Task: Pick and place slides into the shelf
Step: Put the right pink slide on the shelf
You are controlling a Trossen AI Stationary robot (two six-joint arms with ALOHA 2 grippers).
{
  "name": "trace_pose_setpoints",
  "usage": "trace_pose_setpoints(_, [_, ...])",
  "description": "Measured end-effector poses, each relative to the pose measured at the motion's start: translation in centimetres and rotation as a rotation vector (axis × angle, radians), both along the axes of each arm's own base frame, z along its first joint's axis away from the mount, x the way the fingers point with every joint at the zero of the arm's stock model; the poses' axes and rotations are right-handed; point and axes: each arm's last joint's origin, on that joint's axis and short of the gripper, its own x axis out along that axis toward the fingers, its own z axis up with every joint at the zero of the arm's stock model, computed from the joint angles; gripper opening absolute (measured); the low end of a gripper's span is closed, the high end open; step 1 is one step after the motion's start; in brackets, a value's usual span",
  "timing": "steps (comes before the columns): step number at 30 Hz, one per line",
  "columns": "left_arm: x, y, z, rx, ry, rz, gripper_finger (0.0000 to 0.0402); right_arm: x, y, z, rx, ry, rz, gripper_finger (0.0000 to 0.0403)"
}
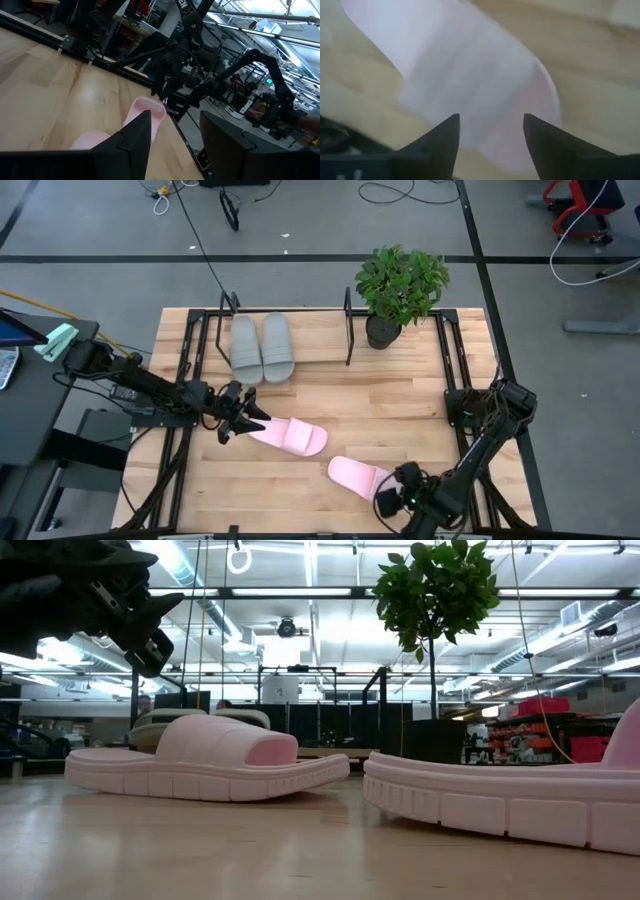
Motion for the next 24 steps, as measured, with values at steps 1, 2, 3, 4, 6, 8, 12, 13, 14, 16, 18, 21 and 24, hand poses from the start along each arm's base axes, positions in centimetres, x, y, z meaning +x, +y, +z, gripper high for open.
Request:
trace_pose_setpoints(1, [0.0,0.0,0.0,-0.006,0.002,-0.001,0.0172,0.3,-0.3,-0.1,-0.006,-0.008,-0.012,0.0232])
trace_pose_setpoints(2, [0.0,0.0,0.0,-0.015,0.005,-0.002,0.0172,0.5,-0.5,-0.2,-0.007,-0.016,-0.022,0.024])
trace_pose_setpoints(3, [0.0,0.0,0.0,-0.021,0.007,-0.002,0.0173,0.8,-0.6,-0.3,-0.004,-0.021,-0.03,0.0247])
trace_pose_setpoints(4, [0.0,0.0,0.0,-0.021,0.007,-0.002,0.0173,1.0,-0.7,-0.4,0.005,-0.027,-0.037,0.0253])
trace_pose_setpoints(6, [0.0,0.0,0.0,-0.022,0.007,-0.003,0.0175,1.2,-0.8,-0.7,0.026,-0.035,-0.048,0.0262])
trace_pose_setpoints(8, [0.0,0.0,0.0,-0.021,0.007,-0.008,0.0177,1.2,-0.8,-1.0,0.041,-0.04,-0.05,0.0267])
trace_pose_setpoints(12, [0.0,0.0,0.0,-0.02,0.008,-0.02,0.0176,1.2,-0.8,-1.4,0.071,-0.035,-0.05,0.0268])
trace_pose_setpoints(13, [0.0,0.0,0.0,-0.021,0.008,-0.02,0.0175,1.2,-0.8,-1.4,0.08,-0.029,-0.048,0.0267])
trace_pose_setpoints(14, [0.0,-0.1,0.0,-0.02,0.008,-0.025,0.0174,1.0,-0.7,-1.3,0.086,-0.026,-0.043,0.0266])
trace_pose_setpoints(16, [0.0,-0.1,0.0,-0.02,0.008,-0.027,0.0173,0.7,-0.5,-1.0,0.096,-0.028,-0.033,0.0266])
trace_pose_setpoints(18, [0.0,-0.1,0.0,-0.019,0.007,-0.028,0.0173,0.6,-0.4,-0.7,0.118,-0.018,-0.024,0.0266])
trace_pose_setpoints(21, [0.0,-0.1,0.0,-0.019,0.007,-0.027,0.0176,0.6,-0.4,-0.6,0.13,-0.011,-0.021,0.0266])
trace_pose_setpoints(24, [0.0,-0.1,0.0,-0.019,0.007,-0.028,0.0178,0.6,-0.5,-0.6,0.12,-0.025,-0.024,0.0266])
